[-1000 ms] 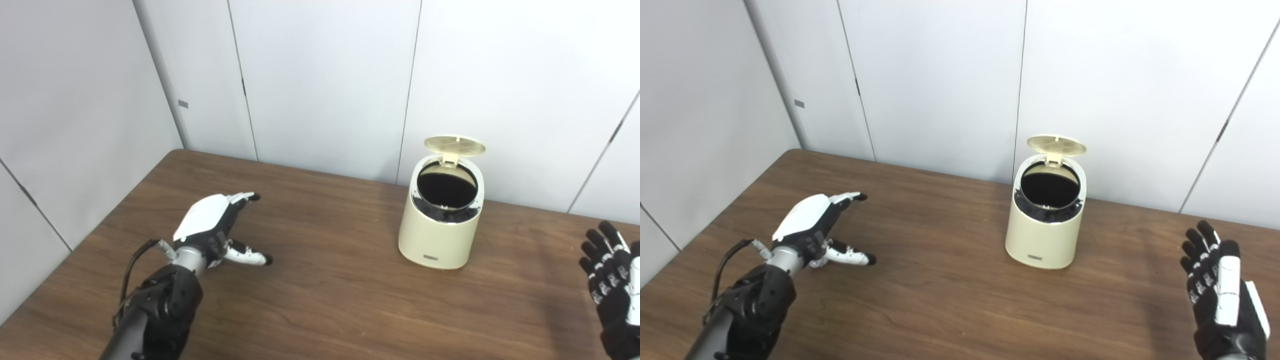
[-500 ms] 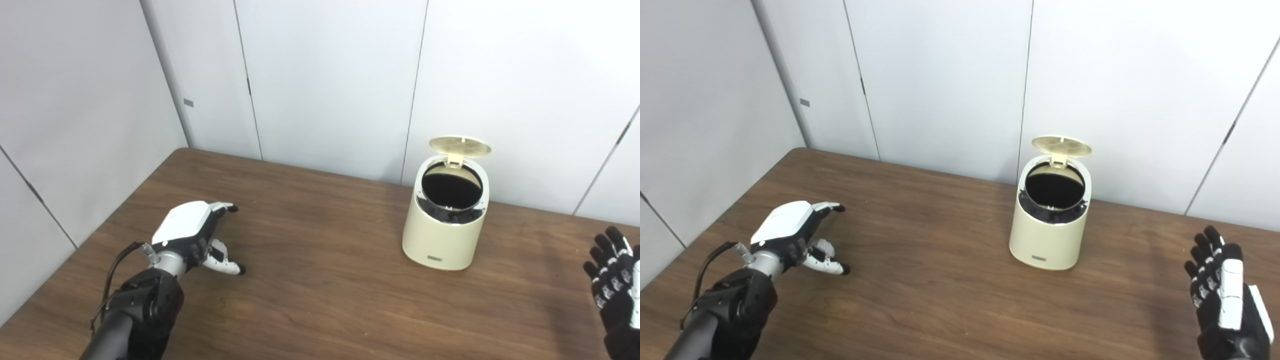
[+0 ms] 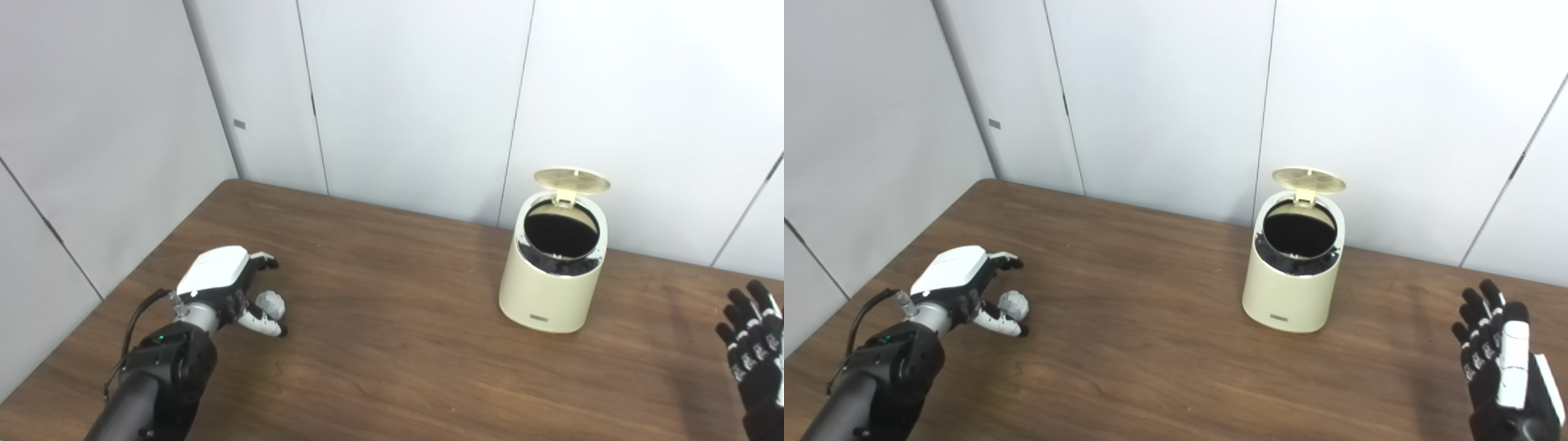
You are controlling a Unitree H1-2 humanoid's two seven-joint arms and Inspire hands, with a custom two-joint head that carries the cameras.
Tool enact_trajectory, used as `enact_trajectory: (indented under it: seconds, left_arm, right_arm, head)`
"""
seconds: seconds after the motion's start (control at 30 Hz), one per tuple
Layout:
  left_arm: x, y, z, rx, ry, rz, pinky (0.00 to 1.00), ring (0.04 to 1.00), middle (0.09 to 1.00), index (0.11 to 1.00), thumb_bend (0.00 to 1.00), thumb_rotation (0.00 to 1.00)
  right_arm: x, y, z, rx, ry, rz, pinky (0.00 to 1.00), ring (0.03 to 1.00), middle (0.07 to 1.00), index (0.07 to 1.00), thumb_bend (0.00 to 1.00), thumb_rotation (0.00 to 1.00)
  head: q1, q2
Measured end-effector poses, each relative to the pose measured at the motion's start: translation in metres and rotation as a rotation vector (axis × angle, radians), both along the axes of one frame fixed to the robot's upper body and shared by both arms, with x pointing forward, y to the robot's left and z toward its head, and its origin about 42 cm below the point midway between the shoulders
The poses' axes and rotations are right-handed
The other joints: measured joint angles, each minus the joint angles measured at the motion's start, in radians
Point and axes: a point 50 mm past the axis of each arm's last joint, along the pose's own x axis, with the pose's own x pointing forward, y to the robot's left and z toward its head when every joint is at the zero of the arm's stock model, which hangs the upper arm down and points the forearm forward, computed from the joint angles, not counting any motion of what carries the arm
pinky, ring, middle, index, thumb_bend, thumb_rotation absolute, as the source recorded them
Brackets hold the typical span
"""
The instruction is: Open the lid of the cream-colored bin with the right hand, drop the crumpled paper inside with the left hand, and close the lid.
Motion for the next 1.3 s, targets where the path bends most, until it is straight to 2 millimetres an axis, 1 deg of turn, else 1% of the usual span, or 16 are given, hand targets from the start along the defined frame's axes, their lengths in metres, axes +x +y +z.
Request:
enact_trajectory:
  seconds: [0.17, 0.3, 0.37, 0.47, 0.6, 0.7, 0.77, 0.83, 0.93, 0.97, 1.0, 1.03, 1.07, 1.13, 1.2, 1.3]
  left_arm:
    - [0.001, 0.002, -0.006, -0.012, 0.018, 0.013, 0.61, 0.790, 0.829, 0.791, 0.93, 0.13]
    - [0.001, 0.002, -0.006, -0.013, 0.018, 0.013, 0.60, 0.780, 0.822, 0.784, 0.92, 0.12]
    - [0.001, 0.002, -0.007, -0.014, 0.018, 0.013, 0.61, 0.780, 0.818, 0.778, 0.91, 0.11]
    - [0.001, 0.001, -0.007, -0.016, 0.019, 0.011, 0.61, 0.776, 0.810, 0.767, 0.91, 0.10]
    - [0.002, 0.001, -0.009, -0.019, 0.024, 0.008, 0.62, 0.781, 0.805, 0.761, 0.90, 0.09]
    - [0.002, 0.000, -0.010, -0.030, 0.023, 0.008, 0.62, 0.765, 0.787, 0.746, 0.89, 0.05]
    - [0.002, -0.001, -0.011, -0.053, 0.020, 0.005, 0.61, 0.736, 0.761, 0.728, 0.88, 0.02]
    - [0.002, -0.002, -0.011, -0.071, 0.015, 0.002, 0.58, 0.676, 0.712, 0.688, 0.84, 0.00]
    - [0.002, 0.001, -0.009, -0.112, -0.009, 0.015, 0.54, 0.611, 0.659, 0.634, 0.77, 0.00]
    - [0.002, 0.001, -0.009, -0.125, -0.018, 0.024, 0.52, 0.582, 0.630, 0.551, 0.62, 0.02]
    - [0.002, 0.001, -0.009, -0.137, -0.027, 0.034, 0.48, 0.543, 0.552, 0.531, 0.57, 0.01]
    - [0.003, 0.000, -0.009, -0.148, -0.032, 0.039, 0.44, 0.469, 0.519, 0.534, 0.53, 0.00]
    - [0.003, -0.002, -0.010, -0.154, -0.032, 0.041, 0.41, 0.424, 0.496, 0.522, 0.51, 0.00]
    - [0.004, -0.005, -0.012, -0.166, -0.023, 0.043, 0.42, 0.415, 0.497, 0.501, 0.50, 0.00]
    - [0.004, -0.005, -0.015, -0.170, -0.015, 0.047, 0.44, 0.433, 0.514, 0.477, 0.50, 0.00]
    - [0.005, -0.003, -0.016, -0.155, -0.010, 0.057, 0.44, 0.452, 0.518, 0.467, 0.50, 0.00]
  right_arm:
    - [0.000, 0.000, 0.000, -0.005, 0.001, -0.002, 0.97, 0.988, 0.949, 0.963, 0.59, 1.00]
    - [0.000, 0.000, 0.000, -0.007, 0.002, -0.004, 0.95, 0.977, 0.937, 0.950, 0.60, 1.00]
    - [0.000, 0.000, 0.000, -0.008, 0.002, -0.004, 0.96, 0.979, 0.937, 0.949, 0.61, 1.00]
    - [0.000, 0.000, 0.000, -0.008, 0.002, -0.005, 0.95, 0.967, 0.926, 0.943, 0.60, 1.00]
    - [0.000, 0.000, 0.000, -0.006, 0.002, -0.004, 0.94, 0.963, 0.918, 0.936, 0.59, 1.00]
    - [0.000, 0.000, 0.000, -0.007, 0.003, -0.004, 0.93, 0.964, 0.918, 0.943, 0.56, 1.00]
    - [0.000, 0.000, 0.000, -0.007, 0.006, -0.004, 0.94, 0.967, 0.919, 0.945, 0.55, 1.00]
    - [0.000, 0.000, -0.001, -0.007, 0.011, -0.003, 0.94, 0.968, 0.923, 0.950, 0.54, 1.00]
    - [0.000, 0.000, -0.001, -0.005, 0.019, -0.006, 0.93, 0.953, 0.917, 0.948, 0.55, 1.00]
    - [0.000, 0.000, -0.001, -0.004, 0.022, -0.007, 0.93, 0.947, 0.915, 0.947, 0.55, 1.00]
    - [0.000, 0.000, -0.001, -0.001, 0.026, -0.010, 0.92, 0.940, 0.910, 0.943, 0.55, 1.00]
    - [0.000, 0.000, -0.001, 0.001, 0.028, -0.012, 0.91, 0.936, 0.905, 0.939, 0.56, 1.00]
    - [0.000, 0.000, -0.002, 0.003, 0.029, -0.013, 0.91, 0.940, 0.904, 0.939, 0.56, 1.00]
    - [0.000, 0.000, -0.002, 0.005, 0.028, -0.013, 0.89, 0.929, 0.895, 0.931, 0.58, 1.00]
    - [-0.001, -0.001, -0.001, 0.010, 0.028, -0.016, 0.88, 0.921, 0.887, 0.922, 0.60, 1.00]
    - [-0.001, -0.003, -0.001, 0.018, 0.026, -0.020, 0.87, 0.910, 0.876, 0.914, 0.62, 1.00]
  head:
    - [0.000, 0.000]
    - [-0.005, 0.003]
    - [-0.005, 0.006]
    - [-0.006, 0.009]
    - [-0.005, 0.011]
    - [-0.006, 0.017]
    - [-0.006, 0.020]
    - [-0.008, 0.021]
    - [-0.008, 0.023]
    - [-0.008, 0.025]
    - [-0.006, 0.025]
    - [-0.006, 0.026]
    - [-0.006, 0.026]
    - [-0.008, 0.029]
    - [-0.008, 0.029]
    - [-0.009, 0.031]
